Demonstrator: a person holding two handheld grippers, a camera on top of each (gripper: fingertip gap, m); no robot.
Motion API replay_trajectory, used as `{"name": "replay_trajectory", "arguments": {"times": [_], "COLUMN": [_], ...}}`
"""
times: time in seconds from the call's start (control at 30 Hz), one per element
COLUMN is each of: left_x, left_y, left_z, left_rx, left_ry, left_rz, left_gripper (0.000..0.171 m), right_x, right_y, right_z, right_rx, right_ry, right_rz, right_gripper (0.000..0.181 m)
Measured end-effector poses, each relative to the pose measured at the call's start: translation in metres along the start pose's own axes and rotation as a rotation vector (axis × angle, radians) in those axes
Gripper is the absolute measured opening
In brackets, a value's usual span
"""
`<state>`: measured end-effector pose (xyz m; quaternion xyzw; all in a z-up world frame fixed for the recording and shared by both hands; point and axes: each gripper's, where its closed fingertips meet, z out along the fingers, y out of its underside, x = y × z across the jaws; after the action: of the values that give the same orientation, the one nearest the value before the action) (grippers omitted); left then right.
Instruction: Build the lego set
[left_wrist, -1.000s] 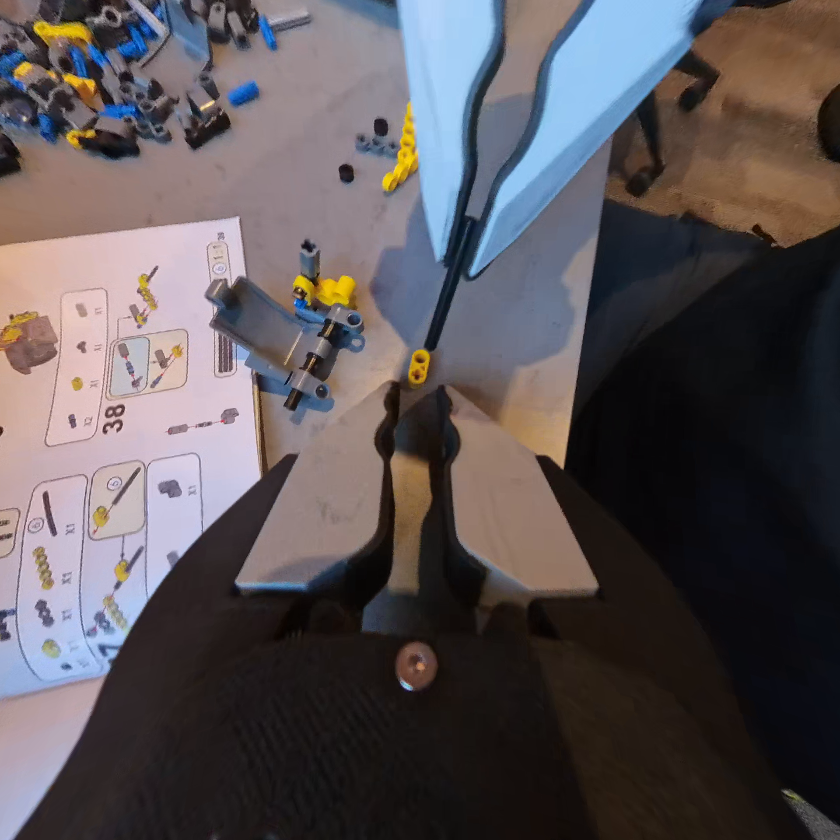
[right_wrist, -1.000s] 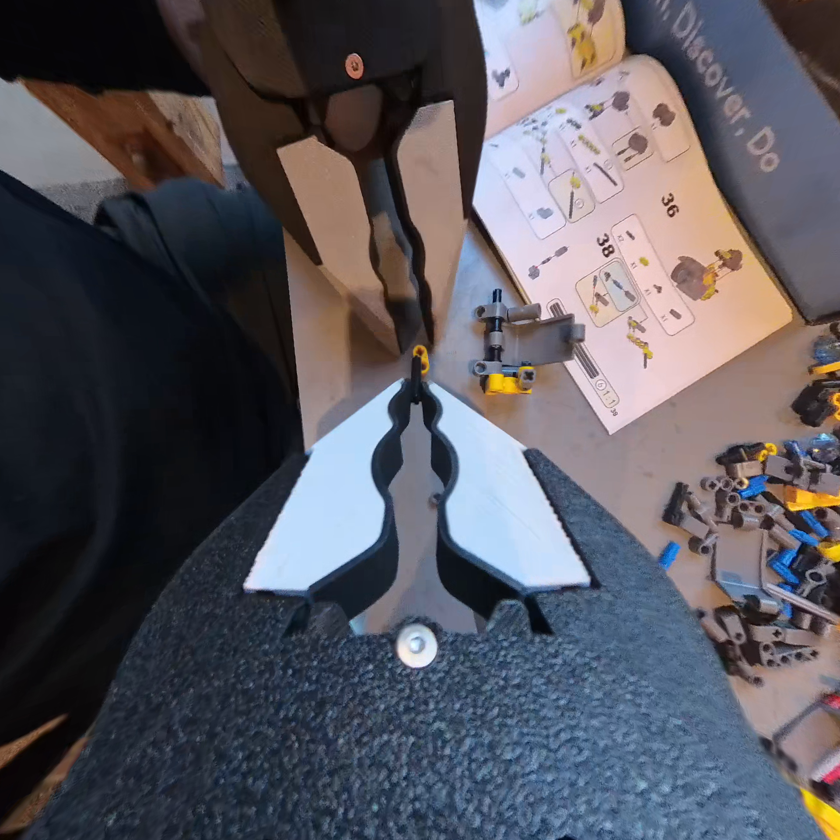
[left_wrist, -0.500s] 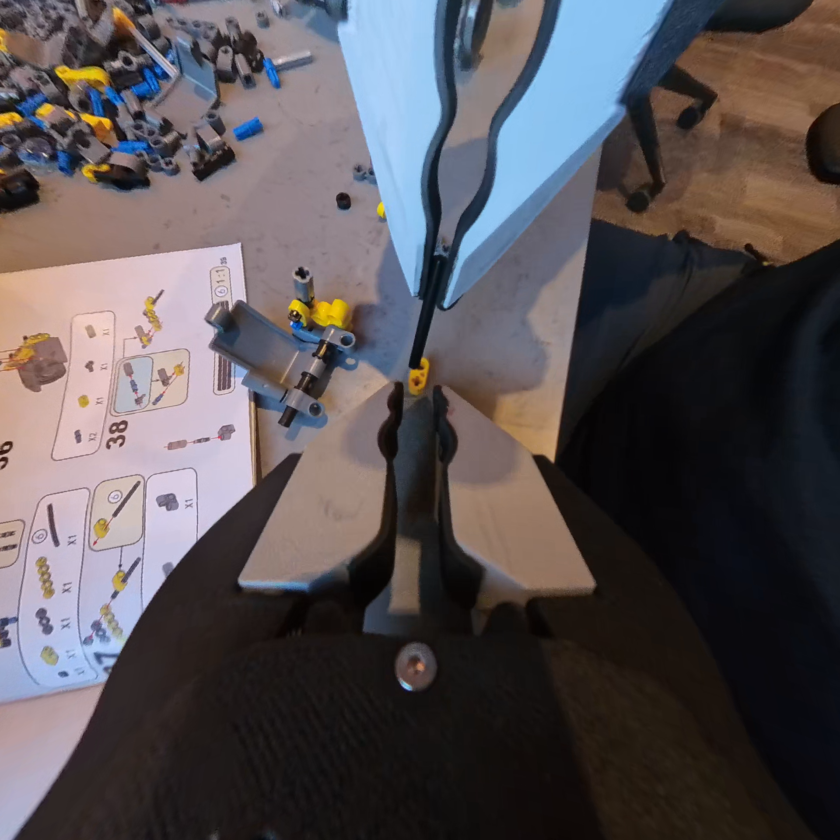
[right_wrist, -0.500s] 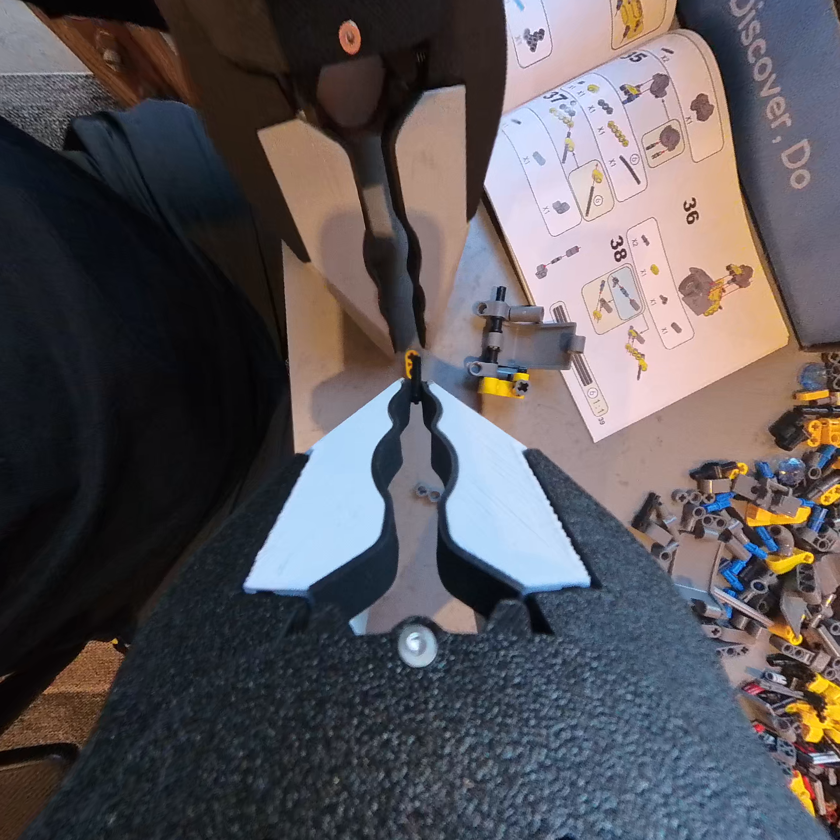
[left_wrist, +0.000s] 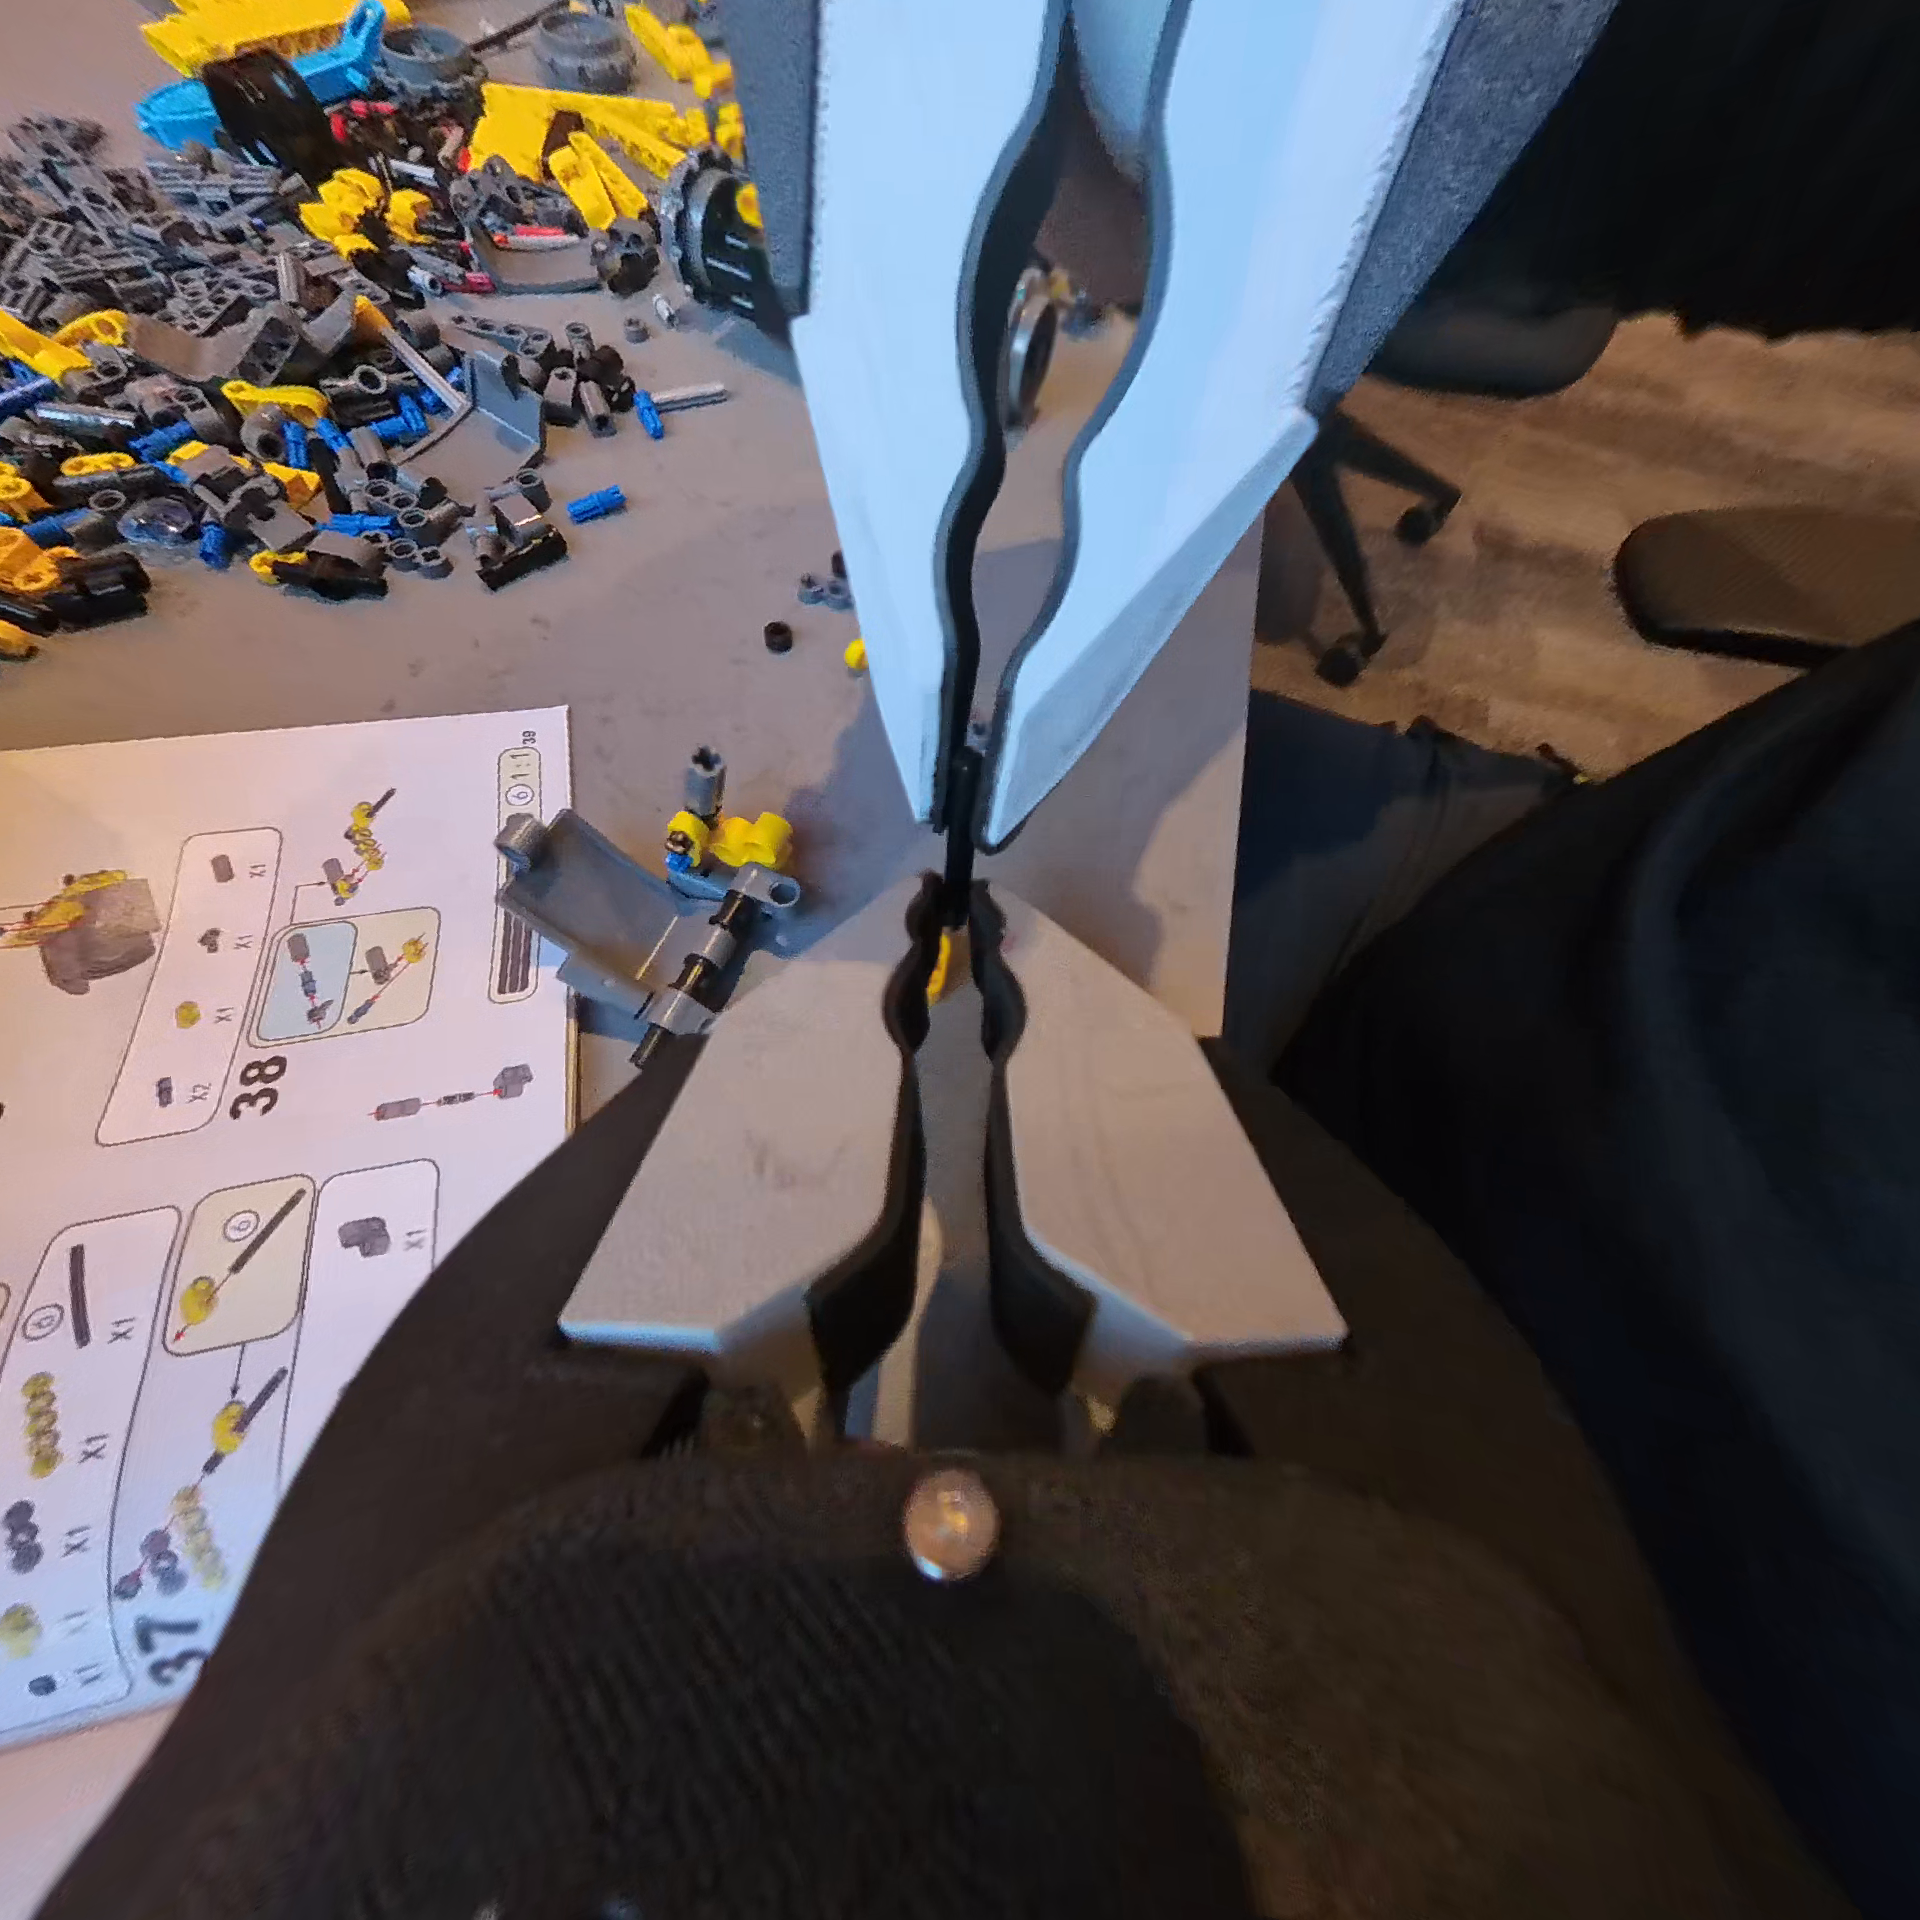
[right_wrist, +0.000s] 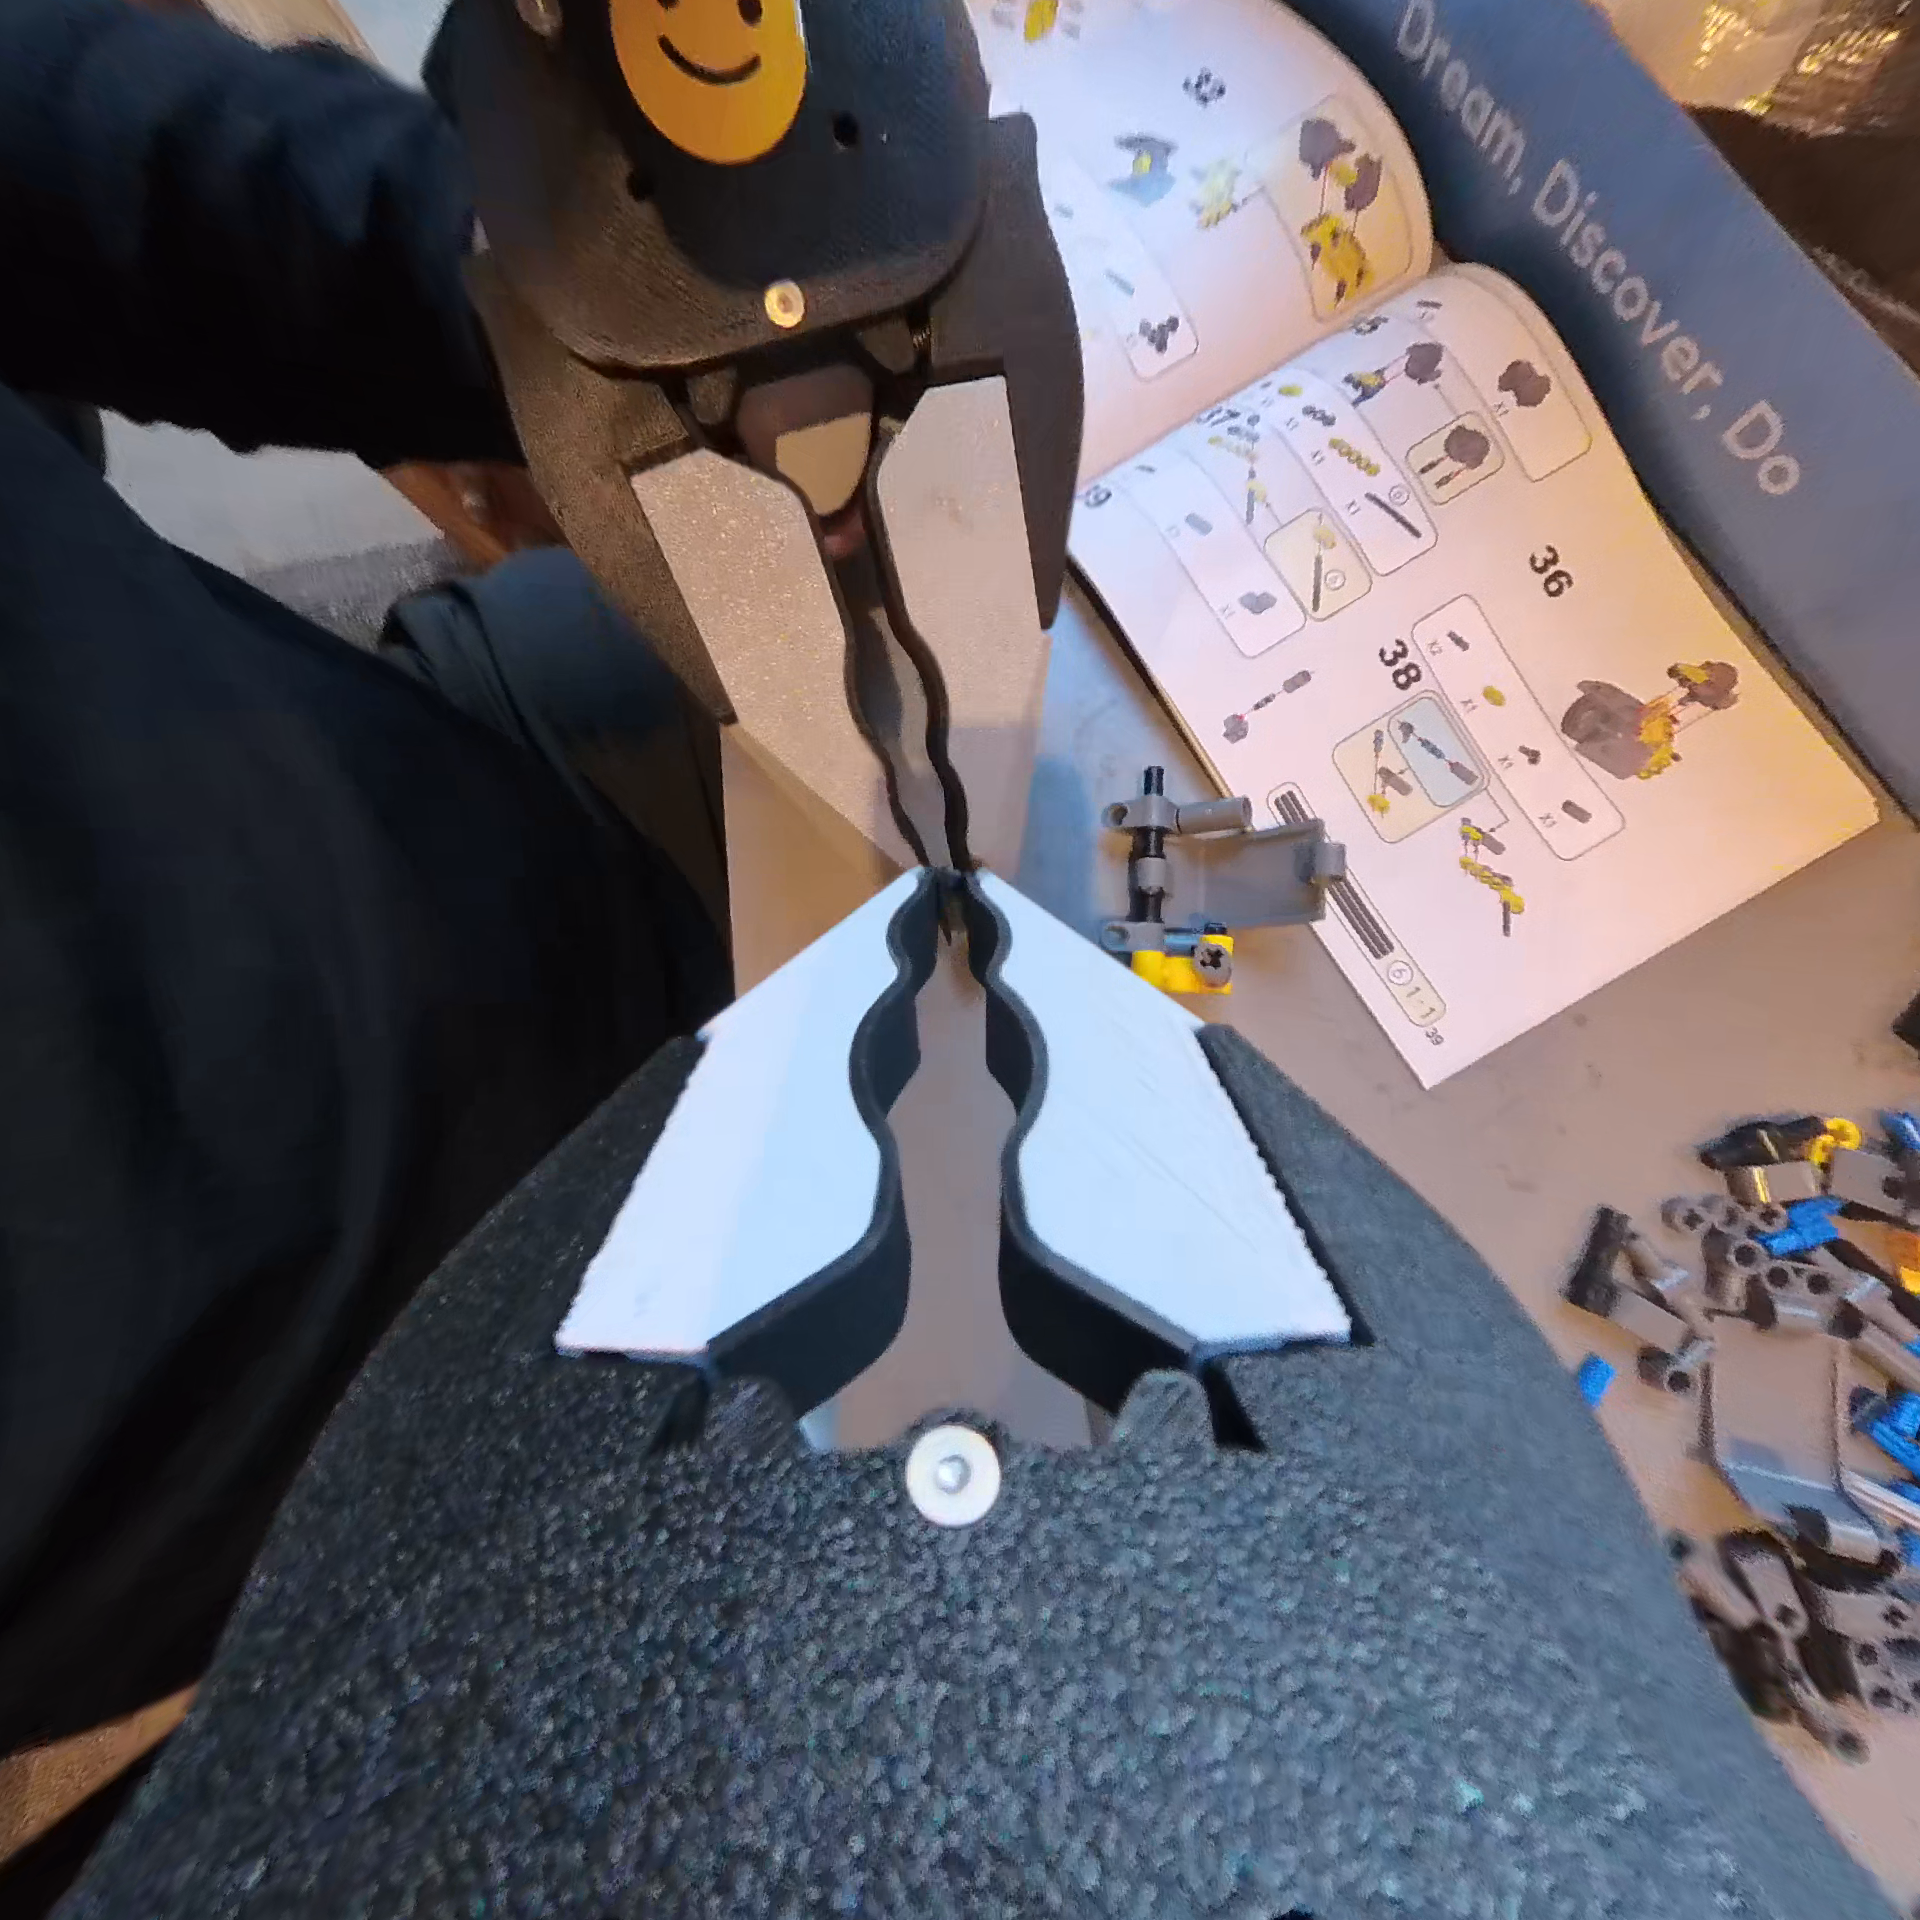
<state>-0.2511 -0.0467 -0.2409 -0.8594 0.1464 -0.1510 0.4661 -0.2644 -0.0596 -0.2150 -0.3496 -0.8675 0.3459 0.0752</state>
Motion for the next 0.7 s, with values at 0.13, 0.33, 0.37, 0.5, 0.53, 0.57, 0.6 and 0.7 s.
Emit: {"name": "replay_trajectory", "arguments": {"times": [0.13,0.33,0.37,0.5,0.53,0.57,0.6,0.7], "left_x": [0.001,0.002,0.003,0.003,0.003,0.003,0.003,0.003], "left_y": [-0.009,-0.008,-0.007,-0.005,-0.005,-0.004,-0.003,-0.001], "left_z": [-0.008,-0.011,-0.01,-0.008,-0.007,-0.007,-0.007,-0.007], "left_rx": [0.073,0.083,0.075,0.053,0.048,0.045,0.04,0.024], "left_ry": [-0.002,0.013,0.012,0.001,-0.003,-0.009,-0.011,-0.012], "left_rz": [0.001,-0.003,-0.002,0.017,0.022,0.027,0.031,0.031], "left_gripper": [0.003,0.003,0.003,0.003,0.003,0.003,0.003,0.003], "right_x": [-0.001,-0.002,-0.002,-0.005,-0.005,-0.004,-0.004,-0.004], "right_y": [-0.009,-0.008,-0.009,-0.011,-0.01,-0.01,-0.009,-0.008], "right_z": [-0.01,-0.013,-0.012,-0.01,-0.01,-0.009,-0.009,-0.007], "right_rx": [0.126,0.16,0.157,0.144,0.138,0.132,0.127,0.114], "right_ry": [0.02,0.033,0.038,0.029,0.03,0.034,0.032,0.031], "right_rz": [-0.035,-0.048,-0.055,-0.068,-0.071,-0.072,-0.073,-0.077], "right_gripper": [0.004,0.007,0.007,0.008,0.006,0.004,0.004,0.004]}}
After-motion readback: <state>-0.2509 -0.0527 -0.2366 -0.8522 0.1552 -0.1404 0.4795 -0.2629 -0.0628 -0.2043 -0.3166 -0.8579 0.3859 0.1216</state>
